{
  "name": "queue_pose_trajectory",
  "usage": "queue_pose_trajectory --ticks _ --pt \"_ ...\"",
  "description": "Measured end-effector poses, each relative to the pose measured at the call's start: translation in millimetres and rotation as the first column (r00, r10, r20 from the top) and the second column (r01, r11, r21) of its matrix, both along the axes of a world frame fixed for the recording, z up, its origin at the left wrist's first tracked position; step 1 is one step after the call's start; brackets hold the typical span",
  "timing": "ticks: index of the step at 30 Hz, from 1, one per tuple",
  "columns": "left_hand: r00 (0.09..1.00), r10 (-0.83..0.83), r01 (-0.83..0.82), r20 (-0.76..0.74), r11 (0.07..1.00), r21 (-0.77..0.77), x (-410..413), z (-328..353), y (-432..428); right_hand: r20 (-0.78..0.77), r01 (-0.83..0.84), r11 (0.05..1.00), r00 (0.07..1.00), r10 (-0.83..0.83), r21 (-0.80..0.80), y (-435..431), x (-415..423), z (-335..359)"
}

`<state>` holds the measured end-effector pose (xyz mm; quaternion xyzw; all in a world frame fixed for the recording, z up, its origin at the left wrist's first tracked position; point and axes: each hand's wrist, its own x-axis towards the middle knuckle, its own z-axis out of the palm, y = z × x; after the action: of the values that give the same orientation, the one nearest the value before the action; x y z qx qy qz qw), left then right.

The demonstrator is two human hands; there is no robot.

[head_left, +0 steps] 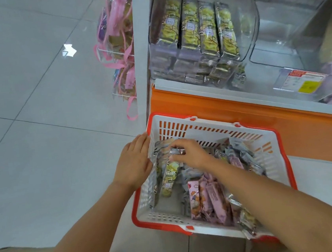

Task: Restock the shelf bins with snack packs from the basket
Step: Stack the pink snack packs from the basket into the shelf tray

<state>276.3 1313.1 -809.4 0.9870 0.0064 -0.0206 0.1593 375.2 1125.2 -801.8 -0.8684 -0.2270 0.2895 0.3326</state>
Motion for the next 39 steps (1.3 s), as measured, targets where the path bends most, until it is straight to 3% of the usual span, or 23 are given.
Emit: queue_pose_trajectory --ticks 3,5,8,11,14,18,22,27,30,32,34,35,39 --pt "1.000 0.005 -0.003 0.021 0.998 -0.068 10 21 -7 -0.033 0.081 0.989 0.996 -0.078 0.124 -9 14 37" --pt "0.998 -0.018 0.001 -0.064 0.966 -0.259 14 34 -16 -0.021 0.118 0.975 0.993 -0.116 0.188 -14 21 62" --pt "0.975 -0.062 -0.081 -0.213 0.794 -0.602 16 50 -32 -0.030 0.154 0.949 0.988 -0.152 0.276 -20 25 98" --pt "0.983 -0.020 -0.127 -0.182 0.639 -0.758 17 64 -42 -0.032 0.158 0.927 0.987 -0.157 0.341 -26 26 127" --pt "0.977 0.050 -0.205 -0.208 0.501 -0.841 18 81 -49 -0.041 0.178 0.901 0.983 -0.177 0.396 -30 16 143" --pt "0.950 0.153 -0.304 -0.273 0.254 -0.918 19 102 -55 0.079 0.092 0.952 0.990 -0.120 0.292 -39 -5 143" --pt "0.943 0.198 -0.299 -0.266 0.163 -0.940 20 125 -59 0.093 -0.003 0.966 0.995 -0.022 0.257 -46 -36 137" --pt "0.954 0.195 -0.255 -0.226 0.139 -0.957 25 150 -63 0.192 0.031 0.954 0.977 -0.092 0.297 -51 -46 160" --pt "0.966 0.221 -0.189 -0.137 0.233 -0.954 32 170 -61 0.206 0.062 0.931 0.968 -0.144 0.359 -57 -38 188" --pt "0.954 0.300 -0.135 -0.001 0.425 -0.895 39 174 -54 0.242 0.095 0.925 0.951 -0.193 0.367 -60 -29 209" --pt "0.934 0.300 -0.078 0.193 0.700 -0.710 45 176 -45 0.314 0.127 0.932 0.919 -0.239 0.339 -60 -15 229" --pt "0.921 0.272 -0.052 0.278 0.793 -0.606 48 179 -42 0.356 0.145 0.936 0.897 -0.261 0.320 -58 -7 237" --pt "0.888 0.105 0.031 0.449 0.958 -0.285 67 192 -28 0.512 0.282 0.938 0.786 -0.347 0.202 -47 38 262"
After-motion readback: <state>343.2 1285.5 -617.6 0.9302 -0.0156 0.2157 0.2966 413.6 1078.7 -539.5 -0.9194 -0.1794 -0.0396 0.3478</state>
